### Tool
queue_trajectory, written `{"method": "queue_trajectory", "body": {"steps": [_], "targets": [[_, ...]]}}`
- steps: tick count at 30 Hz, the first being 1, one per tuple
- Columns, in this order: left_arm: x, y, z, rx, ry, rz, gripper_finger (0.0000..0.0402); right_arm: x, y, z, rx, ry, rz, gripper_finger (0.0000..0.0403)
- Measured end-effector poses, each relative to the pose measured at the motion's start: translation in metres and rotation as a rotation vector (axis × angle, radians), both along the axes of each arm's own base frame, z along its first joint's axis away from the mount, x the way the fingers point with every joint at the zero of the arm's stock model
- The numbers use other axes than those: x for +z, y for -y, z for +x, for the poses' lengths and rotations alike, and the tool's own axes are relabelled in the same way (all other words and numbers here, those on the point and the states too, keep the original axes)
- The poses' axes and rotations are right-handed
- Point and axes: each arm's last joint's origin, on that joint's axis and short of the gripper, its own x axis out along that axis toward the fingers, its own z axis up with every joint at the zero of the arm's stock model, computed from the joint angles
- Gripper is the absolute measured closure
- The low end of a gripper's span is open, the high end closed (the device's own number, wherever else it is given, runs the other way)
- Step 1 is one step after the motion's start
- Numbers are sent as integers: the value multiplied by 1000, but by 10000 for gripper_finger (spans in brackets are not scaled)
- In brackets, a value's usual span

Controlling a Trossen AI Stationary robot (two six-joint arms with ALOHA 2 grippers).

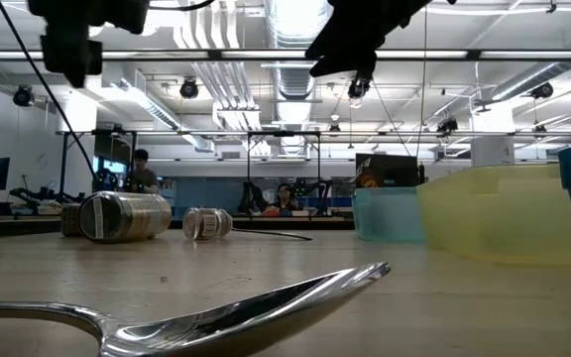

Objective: Pick & Place Food Item
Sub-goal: Put the light blue noodle pack into the blue bin

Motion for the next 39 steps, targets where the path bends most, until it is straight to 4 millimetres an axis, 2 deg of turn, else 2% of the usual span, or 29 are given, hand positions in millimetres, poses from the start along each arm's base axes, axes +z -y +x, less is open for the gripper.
{"method": "queue_trajectory", "body": {"steps": [4, 10, 15, 20, 26, 32, 39], "targets": [[-2, 12, -1, -168, -16, -55, 223, 3, -1, -3, 31, 14, 24, 175], [-14, 28, 6, -471, -29, -13, 223, 12, -10, -12, 216, 53, 202, 175], [-33, 40, 17, -764, -85, 38, 223, 21, -18, -22, 267, 70, 278, 175], [-59, 46, 26, -949, -155, 51, 223, 26, -27, -30, 277, 78, 290, 175], [-88, 44, 24, -1092, -224, 63, 223, 27, -35, -34, 283, 70, 316, 175], [-111, 43, 16, -1174, -204, 45, 223, 21, -40, -36, 260, 16, 313, 175], [-126, 43, 17, -1178, -121, 43, 223, 19, -43, -36, 261, 10, 318, 175]]}}
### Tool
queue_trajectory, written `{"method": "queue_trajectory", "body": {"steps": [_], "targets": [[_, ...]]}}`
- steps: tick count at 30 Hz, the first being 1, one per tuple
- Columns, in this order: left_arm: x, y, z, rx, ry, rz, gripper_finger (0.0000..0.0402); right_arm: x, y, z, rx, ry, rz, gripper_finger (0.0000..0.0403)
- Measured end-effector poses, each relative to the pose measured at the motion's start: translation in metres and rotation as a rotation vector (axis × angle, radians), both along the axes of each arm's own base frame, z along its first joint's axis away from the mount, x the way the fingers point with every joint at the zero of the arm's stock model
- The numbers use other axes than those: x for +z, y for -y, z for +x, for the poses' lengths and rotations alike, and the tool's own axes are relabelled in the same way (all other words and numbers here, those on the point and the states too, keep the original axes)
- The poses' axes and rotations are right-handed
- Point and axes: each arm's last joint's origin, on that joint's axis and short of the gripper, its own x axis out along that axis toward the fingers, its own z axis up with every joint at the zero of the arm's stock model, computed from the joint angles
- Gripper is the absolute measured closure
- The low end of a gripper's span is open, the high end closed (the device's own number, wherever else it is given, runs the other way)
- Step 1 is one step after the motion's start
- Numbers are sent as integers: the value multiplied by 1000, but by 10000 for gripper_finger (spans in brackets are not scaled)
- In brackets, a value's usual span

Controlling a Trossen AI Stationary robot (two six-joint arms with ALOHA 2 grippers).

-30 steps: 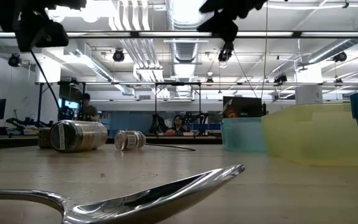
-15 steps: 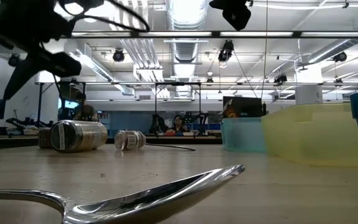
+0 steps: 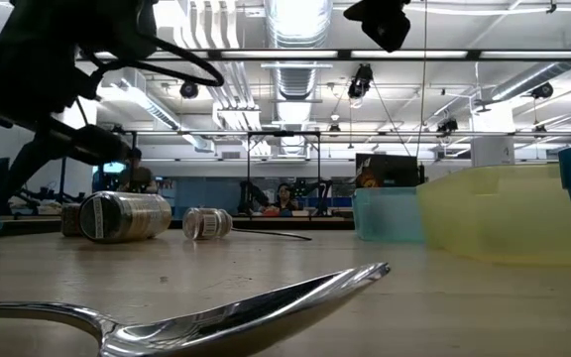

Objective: Pick & Place Food Item
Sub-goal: Put the light blue noodle pack into the blue bin

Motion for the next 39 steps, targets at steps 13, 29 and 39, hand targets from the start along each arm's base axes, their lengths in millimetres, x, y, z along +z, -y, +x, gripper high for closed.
{"method": "queue_trajectory", "body": {"steps": [13, 29, 39], "targets": [[6, 2, 6, 45, 0, -118, 223, -1, 0, 0, -10, -6, 16, 175], [-9, -18, 18, 132, -80, -130, 223, -4, 0, 0, -16, -17, 27, 175], [-25, -17, 23, 96, -136, -131, 223, -8, -4, -1, -10, -30, 37, 175]]}}
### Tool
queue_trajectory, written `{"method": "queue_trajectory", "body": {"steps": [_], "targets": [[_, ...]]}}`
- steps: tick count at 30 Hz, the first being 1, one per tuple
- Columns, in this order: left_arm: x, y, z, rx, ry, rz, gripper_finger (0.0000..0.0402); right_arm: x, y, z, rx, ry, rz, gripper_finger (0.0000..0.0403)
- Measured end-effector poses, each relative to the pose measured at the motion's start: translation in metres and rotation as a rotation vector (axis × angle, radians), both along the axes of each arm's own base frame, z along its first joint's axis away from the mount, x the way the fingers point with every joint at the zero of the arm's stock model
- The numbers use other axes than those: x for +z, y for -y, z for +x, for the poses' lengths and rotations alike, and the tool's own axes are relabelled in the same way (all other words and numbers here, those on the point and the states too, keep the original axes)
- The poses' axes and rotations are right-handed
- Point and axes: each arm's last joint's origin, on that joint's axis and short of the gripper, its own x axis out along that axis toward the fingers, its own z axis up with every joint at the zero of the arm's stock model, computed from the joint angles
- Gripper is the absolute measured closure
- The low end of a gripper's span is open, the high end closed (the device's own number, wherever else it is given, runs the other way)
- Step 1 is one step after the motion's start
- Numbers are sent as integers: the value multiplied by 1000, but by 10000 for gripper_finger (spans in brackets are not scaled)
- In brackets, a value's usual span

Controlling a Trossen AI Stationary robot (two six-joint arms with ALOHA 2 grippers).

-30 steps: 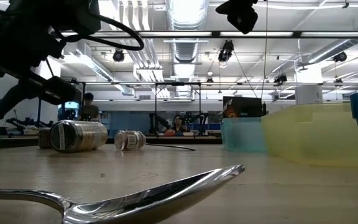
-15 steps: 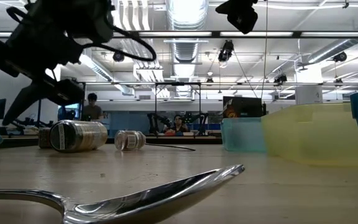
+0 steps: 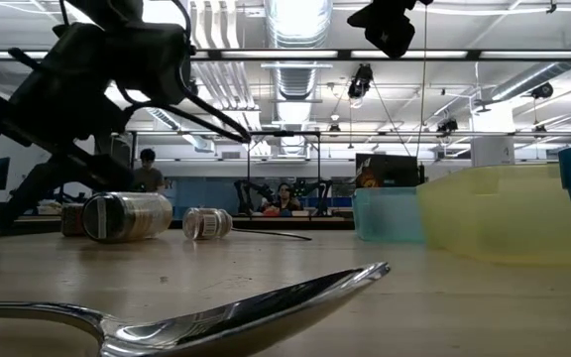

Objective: Pick & Place Food Item
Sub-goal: Put the light blue noodle pack into the blue bin

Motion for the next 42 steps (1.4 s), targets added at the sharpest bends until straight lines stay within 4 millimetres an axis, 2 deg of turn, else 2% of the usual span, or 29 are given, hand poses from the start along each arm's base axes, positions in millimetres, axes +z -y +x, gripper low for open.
{"method": "queue_trajectory", "body": {"steps": [5, 9, 17, 32, 37, 42], "targets": [[1, 2, 0, -33, 14, -82, 233, 0, 0, 0, 0, 0, 0, 175], [-3, 3, -1, -52, 12, -135, 271, 0, -2, 0, 6, -1, 0, 175], [-9, 2, 1, -27, -25, -111, 336, 0, -7, -1, 25, -1, -1, 175], [-9, 2, 3, -17, -8, -68, 347, 0, -7, -1, 19, -5, 8, 175], [-9, 2, 2, -18, -9, -68, 391, 0, -7, -1, 19, -5, 8, 175], [-9, 2, 2, -15, -15, -67, 398, 0, -7, -1, 19, -5, 8, 175]]}}
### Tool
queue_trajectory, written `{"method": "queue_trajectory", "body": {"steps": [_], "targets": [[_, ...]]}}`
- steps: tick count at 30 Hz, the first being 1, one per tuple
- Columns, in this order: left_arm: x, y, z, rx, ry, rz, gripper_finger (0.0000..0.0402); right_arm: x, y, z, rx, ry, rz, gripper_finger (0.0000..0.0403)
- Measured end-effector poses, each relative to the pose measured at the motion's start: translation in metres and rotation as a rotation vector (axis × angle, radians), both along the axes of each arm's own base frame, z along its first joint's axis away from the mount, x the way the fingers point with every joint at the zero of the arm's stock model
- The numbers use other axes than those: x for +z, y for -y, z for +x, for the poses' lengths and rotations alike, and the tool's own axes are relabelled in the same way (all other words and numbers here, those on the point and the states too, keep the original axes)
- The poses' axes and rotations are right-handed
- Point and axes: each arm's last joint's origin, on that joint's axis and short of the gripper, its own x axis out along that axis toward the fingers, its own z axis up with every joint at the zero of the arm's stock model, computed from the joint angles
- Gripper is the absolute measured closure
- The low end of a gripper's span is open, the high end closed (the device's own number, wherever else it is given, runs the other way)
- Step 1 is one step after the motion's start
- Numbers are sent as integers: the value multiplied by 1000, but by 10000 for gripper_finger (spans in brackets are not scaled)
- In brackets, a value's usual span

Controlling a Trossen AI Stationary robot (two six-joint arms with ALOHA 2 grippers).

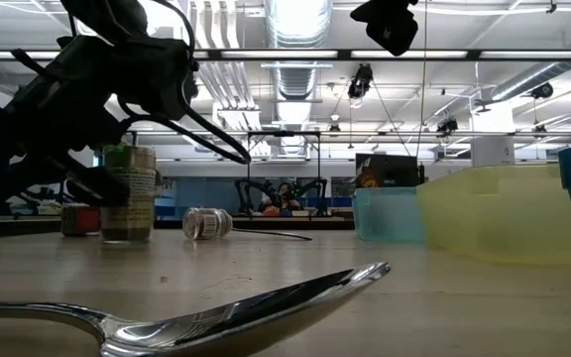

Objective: Pick & Place Food Item
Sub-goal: Put the light blue noodle pack into the blue bin

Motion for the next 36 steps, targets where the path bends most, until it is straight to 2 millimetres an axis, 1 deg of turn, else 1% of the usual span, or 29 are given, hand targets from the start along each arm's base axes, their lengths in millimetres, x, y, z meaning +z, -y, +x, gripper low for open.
{"method": "queue_trajectory", "body": {"steps": [4, 8, 15, 19, 21, 23, 29, 33, 36], "targets": [[1, 0, -1, 19, -30, 9, 399, 0, 0, 0, 0, 0, 0, 175], [9, 0, 0, 22, -56, 22, 400, 0, 0, 0, 1, 1, -2, 175], [33, 1, 8, 18, 43, 15, 400, 0, 0, 0, 2, 3, -11, 175], [37, 1, 12, 39, 62, 14, 395, 0, 0, 0, 2, 4, -12, 175], [38, 2, 12, 47, 64, 15, 378, 0, 0, 0, 1, 4, -12, 175], [37, 2, 12, 38, 71, 13, 352, 0, 0, 0, -2, 2, -10, 175], [37, 2, 12, 14, 79, 30, 253, 0, -2, 0, 1, 0, -4, 175], [38, 10, 11, -105, 127, 32, 195, -1, -3, 0, 4, -3, -3, 175], [37, 20, 7, -216, 158, 28, 171, -3, -4, -1, -11, -15, 0, 175]]}}
